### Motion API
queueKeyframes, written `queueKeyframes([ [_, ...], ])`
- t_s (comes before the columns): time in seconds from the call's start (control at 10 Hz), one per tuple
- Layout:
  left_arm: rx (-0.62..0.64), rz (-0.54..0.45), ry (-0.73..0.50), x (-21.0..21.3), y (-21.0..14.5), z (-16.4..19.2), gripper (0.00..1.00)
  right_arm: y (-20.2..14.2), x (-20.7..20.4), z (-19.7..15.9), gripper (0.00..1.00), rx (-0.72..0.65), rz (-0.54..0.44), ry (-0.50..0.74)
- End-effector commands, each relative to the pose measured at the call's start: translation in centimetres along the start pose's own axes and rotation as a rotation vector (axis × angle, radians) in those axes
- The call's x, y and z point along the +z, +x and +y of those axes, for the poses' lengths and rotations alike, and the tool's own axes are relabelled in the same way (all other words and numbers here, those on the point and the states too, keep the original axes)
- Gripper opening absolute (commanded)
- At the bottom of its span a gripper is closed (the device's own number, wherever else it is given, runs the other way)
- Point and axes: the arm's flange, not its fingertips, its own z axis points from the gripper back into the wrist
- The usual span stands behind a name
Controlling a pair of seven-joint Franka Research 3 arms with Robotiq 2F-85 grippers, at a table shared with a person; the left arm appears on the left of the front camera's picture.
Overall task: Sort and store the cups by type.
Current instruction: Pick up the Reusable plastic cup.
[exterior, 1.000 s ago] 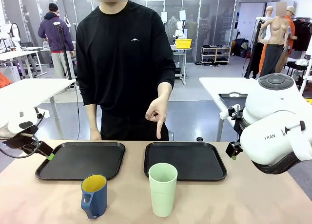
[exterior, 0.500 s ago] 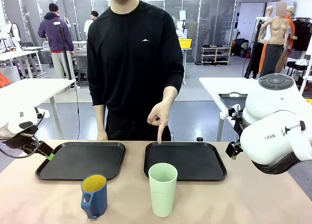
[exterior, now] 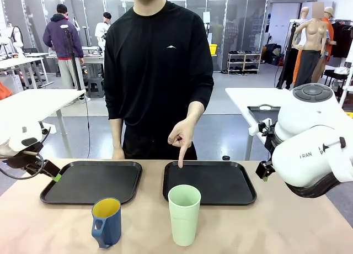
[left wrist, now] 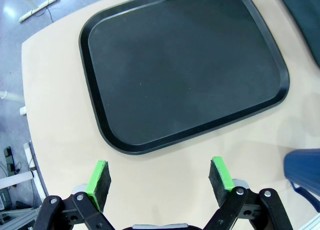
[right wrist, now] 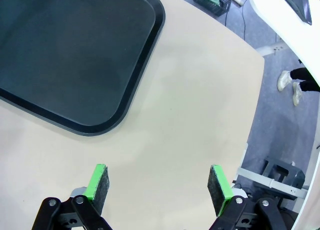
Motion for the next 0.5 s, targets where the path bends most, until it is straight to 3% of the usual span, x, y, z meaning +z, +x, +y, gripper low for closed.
queueKeyframes([
  [0.0, 0.001, 0.006, -0.003, -0.1, -0.1, 0.1, 1.00, -1.9, -0.1, -1.7, 1.00, 0.106, -0.015, -0.019],
  [0.4, 0.001, 0.006, -0.003, -0.1, -0.1, 0.1, 1.00, -6.3, -0.5, -3.5, 1.00, 0.246, -0.037, 0.056],
])
